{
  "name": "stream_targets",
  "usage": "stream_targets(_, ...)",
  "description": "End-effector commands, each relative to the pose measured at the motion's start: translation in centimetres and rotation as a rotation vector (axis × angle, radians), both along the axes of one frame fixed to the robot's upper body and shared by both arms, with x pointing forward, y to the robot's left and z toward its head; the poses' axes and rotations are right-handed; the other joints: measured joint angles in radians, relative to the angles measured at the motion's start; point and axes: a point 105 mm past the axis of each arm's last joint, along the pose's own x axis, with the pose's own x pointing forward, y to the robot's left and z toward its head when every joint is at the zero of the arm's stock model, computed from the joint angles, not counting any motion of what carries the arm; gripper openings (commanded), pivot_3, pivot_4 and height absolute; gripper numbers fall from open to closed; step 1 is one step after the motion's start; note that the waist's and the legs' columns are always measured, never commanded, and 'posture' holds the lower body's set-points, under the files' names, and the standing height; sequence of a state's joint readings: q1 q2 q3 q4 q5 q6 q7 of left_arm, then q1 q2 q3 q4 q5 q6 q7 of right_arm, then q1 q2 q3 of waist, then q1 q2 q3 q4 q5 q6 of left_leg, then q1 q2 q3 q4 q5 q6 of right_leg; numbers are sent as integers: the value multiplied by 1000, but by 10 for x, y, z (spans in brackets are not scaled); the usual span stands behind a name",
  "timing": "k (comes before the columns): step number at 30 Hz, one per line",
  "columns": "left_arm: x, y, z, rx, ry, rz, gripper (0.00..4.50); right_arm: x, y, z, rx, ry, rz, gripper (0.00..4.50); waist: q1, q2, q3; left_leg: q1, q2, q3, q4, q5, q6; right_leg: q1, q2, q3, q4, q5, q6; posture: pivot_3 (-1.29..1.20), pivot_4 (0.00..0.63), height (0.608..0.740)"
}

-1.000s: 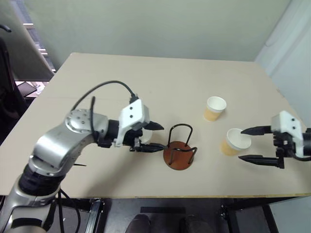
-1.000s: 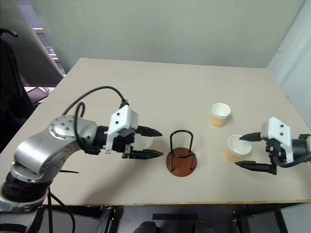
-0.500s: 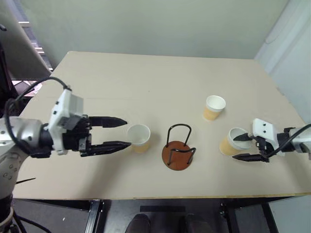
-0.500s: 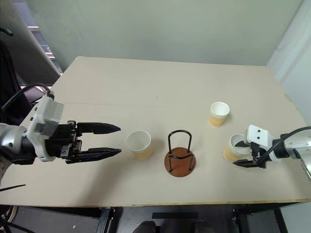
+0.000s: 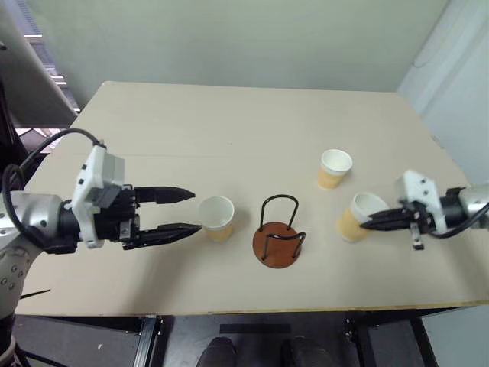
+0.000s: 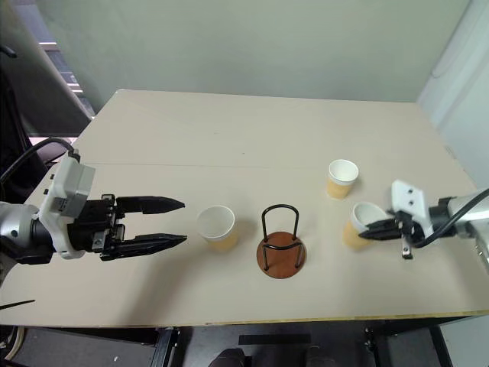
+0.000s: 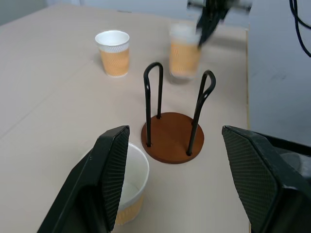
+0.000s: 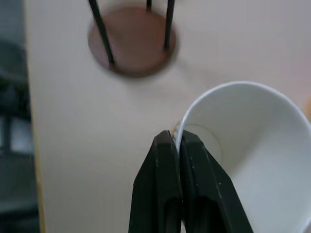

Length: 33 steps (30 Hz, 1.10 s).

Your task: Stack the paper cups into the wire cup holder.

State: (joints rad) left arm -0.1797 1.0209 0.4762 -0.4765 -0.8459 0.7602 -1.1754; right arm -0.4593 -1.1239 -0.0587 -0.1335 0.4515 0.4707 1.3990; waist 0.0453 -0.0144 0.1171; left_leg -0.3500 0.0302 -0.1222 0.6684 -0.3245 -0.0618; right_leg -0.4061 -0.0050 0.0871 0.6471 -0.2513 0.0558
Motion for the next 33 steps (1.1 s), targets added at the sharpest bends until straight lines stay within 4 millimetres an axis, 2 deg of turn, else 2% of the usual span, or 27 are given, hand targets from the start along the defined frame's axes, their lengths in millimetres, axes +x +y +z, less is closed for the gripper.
stream_targets(1, 0, 4, 7, 9, -47, 9, 3265, -11, 20, 56, 77, -155, 100, 12, -3, 0, 0, 0, 0, 0, 0, 0, 0, 0, 0, 0, 0, 0, 0, 0, 150, 740)
stream_targets(3, 1, 3, 5, 8, -43, 7, 3265, -18, 40, 72, 140, -186, 183, 12, -7, 0, 0, 0, 0, 0, -1, 0, -1, -1, 1, 0, 1, -1, -2, 0, 150, 740)
stream_targets(5, 3, 2, 2, 10, -38, 8, 3265, -24, 61, 79, 184, -201, 265, 12, -11, 0, 0, 1, 0, 0, -1, 1, -1, -1, 2, -1, 1, -1, -2, 0, 150, 740)
stream_targets(9, 5, 0, 1, 13, -35, 5, 3265, -34, 95, 72, 211, -168, 397, 12, -14, 0, 0, 0, 1, -2, -1, 1, -1, -2, 2, -1, 2, -1, -3, 0, 150, 740)
stream_targets(11, 4, 0, 0, 16, -34, 4, 3265, -39, 106, 65, 215, -140, 444, 12, -13, 0, 0, 0, 1, -4, -1, 1, -1, -2, 2, -2, 2, -1, -3, 0, 150, 740)
stream_targets(17, 1, 1, -2, 20, -29, 20, 3265, -38, 108, 45, 165, -82, 453, 12, -13, 0, 0, -1, 0, -6, -1, 1, -1, -3, 0, -2, 1, -1, -2, 0, 150, 740)
stream_targets(28, -2, 0, -5, 22, -26, 40, 3265, -25, 111, 28, 98, -94, 431, 12, -14, -1, 0, 0, 1, -5, -1, 1, -2, -3, 1, -2, 3, -1, -3, 0, 150, 740)
stream_targets(31, -3, 0, -6, 23, -26, 45, 3265, -22, 112, 24, 80, -88, 422, 581, -14, -1, 0, -1, 1, -5, -2, 1, -2, -3, 1, -2, 3, -1, -3, 0, 150, 740)
stream_targets(33, -3, 0, -6, 23, -26, 47, 3265, -21, 112, 23, 76, -89, 421, 1232, -14, -1, 0, -1, 1, -5, -1, 1, -2, -3, 1, -2, 3, -1, -3, 0, 150, 740)
